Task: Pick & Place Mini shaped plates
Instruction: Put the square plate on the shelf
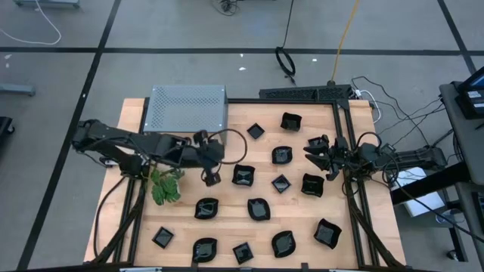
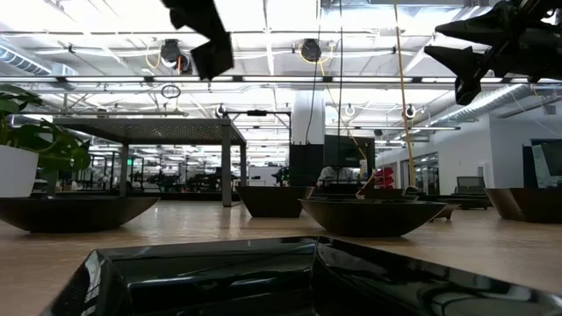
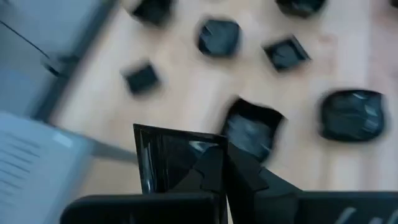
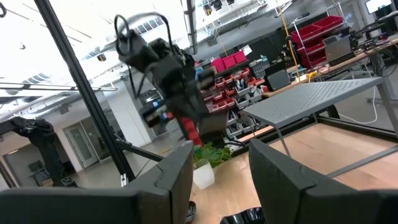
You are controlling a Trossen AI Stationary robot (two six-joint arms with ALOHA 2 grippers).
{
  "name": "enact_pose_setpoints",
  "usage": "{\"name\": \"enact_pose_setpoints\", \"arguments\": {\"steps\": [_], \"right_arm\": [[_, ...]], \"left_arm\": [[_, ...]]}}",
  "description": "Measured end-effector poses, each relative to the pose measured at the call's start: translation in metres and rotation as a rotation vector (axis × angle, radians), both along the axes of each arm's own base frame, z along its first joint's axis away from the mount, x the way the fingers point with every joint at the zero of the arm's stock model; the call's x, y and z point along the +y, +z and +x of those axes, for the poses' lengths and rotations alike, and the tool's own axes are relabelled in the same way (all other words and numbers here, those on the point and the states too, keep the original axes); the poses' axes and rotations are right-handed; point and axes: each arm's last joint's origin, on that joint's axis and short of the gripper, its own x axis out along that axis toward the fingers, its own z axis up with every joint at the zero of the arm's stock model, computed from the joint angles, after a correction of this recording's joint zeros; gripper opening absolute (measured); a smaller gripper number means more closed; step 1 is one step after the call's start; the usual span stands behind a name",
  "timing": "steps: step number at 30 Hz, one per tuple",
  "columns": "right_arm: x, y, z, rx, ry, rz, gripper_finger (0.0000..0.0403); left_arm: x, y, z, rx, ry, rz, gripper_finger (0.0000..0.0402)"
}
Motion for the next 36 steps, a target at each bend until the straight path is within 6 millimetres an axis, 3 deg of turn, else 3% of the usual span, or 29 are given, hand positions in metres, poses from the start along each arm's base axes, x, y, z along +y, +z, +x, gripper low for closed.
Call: {"name": "enact_pose_setpoints", "arguments": {"steps": [4, 10, 22, 29, 36], "right_arm": [[0.000, 0.000, 0.000, 0.000, 0.000, 0.000, 0.0144], [0.000, 0.000, 0.000, 0.001, 0.000, 0.000, 0.0144], [0.000, 0.000, 0.000, 0.001, 0.000, 0.000, 0.0144], [0.000, 0.000, 0.000, 0.001, 0.000, 0.000, 0.0144], [0.000, 0.000, 0.000, 0.000, 0.000, 0.000, 0.0144]], "left_arm": [[0.019, 0.010, -0.001, 0.021, 0.067, 0.103, 0.0017], [0.070, 0.006, -0.015, 0.163, 0.286, 0.081, 0.0005], [0.163, -0.004, -0.074, 0.487, 0.662, -0.008, 0.0005], [0.195, -0.018, -0.104, 0.592, 0.787, -0.096, 0.0018], [0.212, -0.027, -0.121, 0.618, 0.857, -0.128, 0.0005]]}}
